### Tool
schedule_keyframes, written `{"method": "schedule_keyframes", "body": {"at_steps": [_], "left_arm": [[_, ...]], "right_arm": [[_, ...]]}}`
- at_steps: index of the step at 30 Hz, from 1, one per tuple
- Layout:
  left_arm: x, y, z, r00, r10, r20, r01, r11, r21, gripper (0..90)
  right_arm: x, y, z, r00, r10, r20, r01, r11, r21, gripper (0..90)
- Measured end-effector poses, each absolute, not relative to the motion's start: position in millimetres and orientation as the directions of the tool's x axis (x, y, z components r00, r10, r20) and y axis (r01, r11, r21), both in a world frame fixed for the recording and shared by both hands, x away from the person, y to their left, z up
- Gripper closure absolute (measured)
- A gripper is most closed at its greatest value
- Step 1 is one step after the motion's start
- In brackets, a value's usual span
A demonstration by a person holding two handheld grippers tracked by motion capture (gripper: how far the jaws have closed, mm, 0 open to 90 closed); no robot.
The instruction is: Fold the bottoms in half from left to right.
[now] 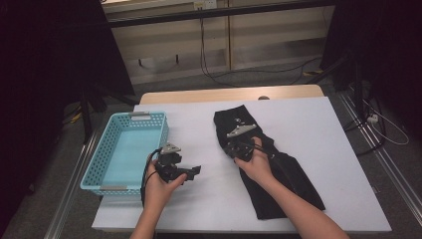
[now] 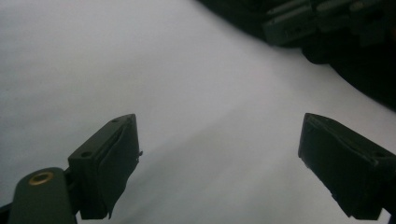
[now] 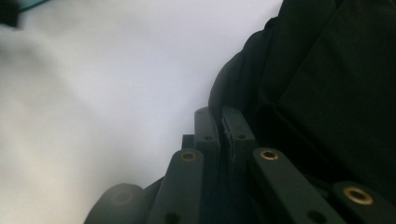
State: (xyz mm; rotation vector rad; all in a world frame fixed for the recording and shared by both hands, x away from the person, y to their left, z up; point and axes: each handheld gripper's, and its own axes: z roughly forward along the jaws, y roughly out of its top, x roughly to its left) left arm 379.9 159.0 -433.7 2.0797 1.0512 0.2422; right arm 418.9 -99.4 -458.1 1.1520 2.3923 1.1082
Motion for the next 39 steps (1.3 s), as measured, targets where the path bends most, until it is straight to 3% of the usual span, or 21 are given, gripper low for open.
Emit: {"method": "schedule_keyframes", "body": {"at_steps": [3, 6, 10, 17, 24, 26, 30, 39], "left_arm": [[380, 160, -433, 0.64, 0.751, -0.164, 0.601, -0.356, 0.716, 13.0], [380, 161, -434, 0.639, 0.751, -0.168, 0.603, -0.354, 0.715, 12.9], [380, 162, -433, 0.636, 0.753, -0.169, 0.606, -0.352, 0.713, 12.9], [380, 162, -433, 0.637, 0.751, -0.172, 0.604, -0.349, 0.716, 12.9], [381, 164, -435, 0.635, 0.753, -0.176, 0.61, -0.348, 0.712, 12.9], [381, 164, -435, 0.633, 0.754, -0.176, 0.611, -0.347, 0.712, 13.0], [381, 165, -434, 0.633, 0.753, -0.178, 0.611, -0.346, 0.712, 13.0], [382, 161, -434, 0.643, 0.746, -0.173, 0.603, -0.354, 0.715, 12.9]], "right_arm": [[411, -88, -455, -0.688, 0.717, 0.108, 0.538, 0.405, 0.739, 84.9], [409, -83, -454, -0.697, 0.7, 0.153, 0.547, 0.381, 0.746, 69.9], [414, -92, -441, -0.707, 0.697, 0.119, 0.511, 0.387, 0.767, 56.8], [437, -121, -432, -0.664, 0.743, 0.081, 0.504, 0.365, 0.783, 61.1], [436, -98, -454, -0.729, 0.684, 0.044, 0.488, 0.473, 0.734, 51.7], [435, -93, -458, -0.736, 0.677, 0.0, 0.466, 0.507, 0.725, 55.5], [441, -103, -454, -0.681, 0.732, 0.019, 0.496, 0.442, 0.747, 86.1], [471, -146, -427, -0.541, 0.838, 0.069, 0.507, 0.259, 0.822, 87.0]]}}
